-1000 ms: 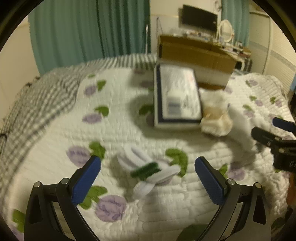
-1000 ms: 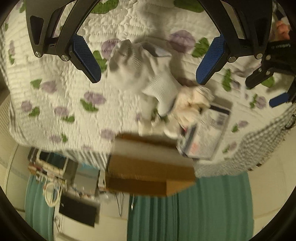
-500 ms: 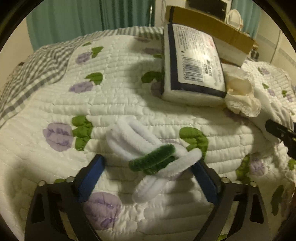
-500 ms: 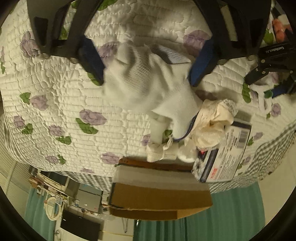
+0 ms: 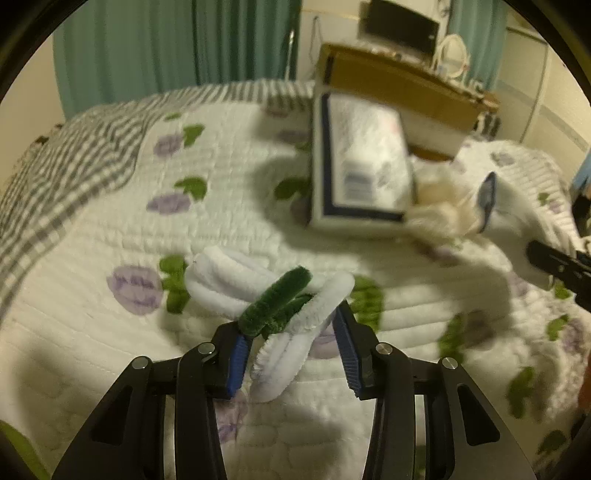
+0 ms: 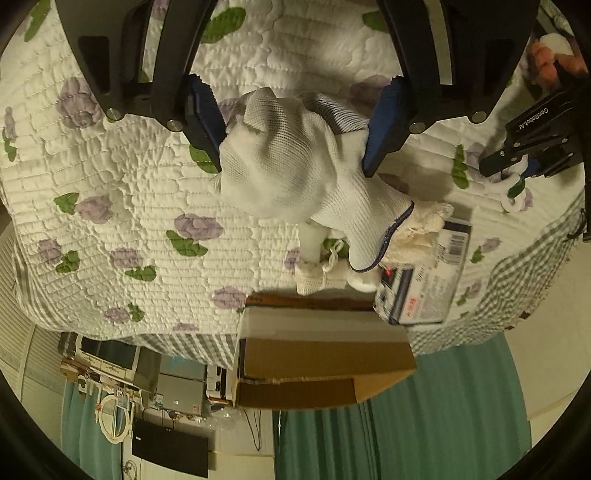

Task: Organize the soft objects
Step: 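Grasp white-green pipe-cleaner toy with left tool while right tool grasps white knit glove, then carry both held items over the cardboard box and open both tools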

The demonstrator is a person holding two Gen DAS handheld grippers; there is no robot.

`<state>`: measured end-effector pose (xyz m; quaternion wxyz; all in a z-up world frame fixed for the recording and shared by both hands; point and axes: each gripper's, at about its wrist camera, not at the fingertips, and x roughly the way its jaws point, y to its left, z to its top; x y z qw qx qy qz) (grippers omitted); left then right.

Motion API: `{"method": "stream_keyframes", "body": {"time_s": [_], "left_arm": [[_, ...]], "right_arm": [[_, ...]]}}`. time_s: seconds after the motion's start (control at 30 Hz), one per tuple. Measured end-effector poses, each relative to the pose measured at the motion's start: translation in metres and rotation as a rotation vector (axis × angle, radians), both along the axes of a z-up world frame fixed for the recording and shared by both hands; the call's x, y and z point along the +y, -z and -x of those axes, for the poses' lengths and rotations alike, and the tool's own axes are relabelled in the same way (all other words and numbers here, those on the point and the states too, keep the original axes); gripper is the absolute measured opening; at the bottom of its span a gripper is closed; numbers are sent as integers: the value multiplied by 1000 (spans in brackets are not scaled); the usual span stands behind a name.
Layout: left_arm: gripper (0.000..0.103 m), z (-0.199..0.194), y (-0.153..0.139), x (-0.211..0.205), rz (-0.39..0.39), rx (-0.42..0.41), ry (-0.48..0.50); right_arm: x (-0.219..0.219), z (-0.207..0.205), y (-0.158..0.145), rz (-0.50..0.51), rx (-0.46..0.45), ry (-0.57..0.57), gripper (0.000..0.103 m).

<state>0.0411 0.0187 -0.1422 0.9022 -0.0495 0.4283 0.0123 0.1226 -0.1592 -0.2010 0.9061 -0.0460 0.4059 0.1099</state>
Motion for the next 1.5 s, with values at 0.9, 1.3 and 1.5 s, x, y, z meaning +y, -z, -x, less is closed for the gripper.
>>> {"method": "stream_keyframes", "body": {"time_s": [0.9,1.3,1.5], "left_arm": [[43,-204,-159,-70,-97,-277,208],[54,-266,-101,-66,-98,-230,262],[78,-260,-114,-63,-67,-255,216]], "right_arm": [[14,-170,-176,-125,-272,-80,69],[12,-268,-103,-183,-142,-35,75],[-3,-261,-111,-175,-210,16,97]]}}
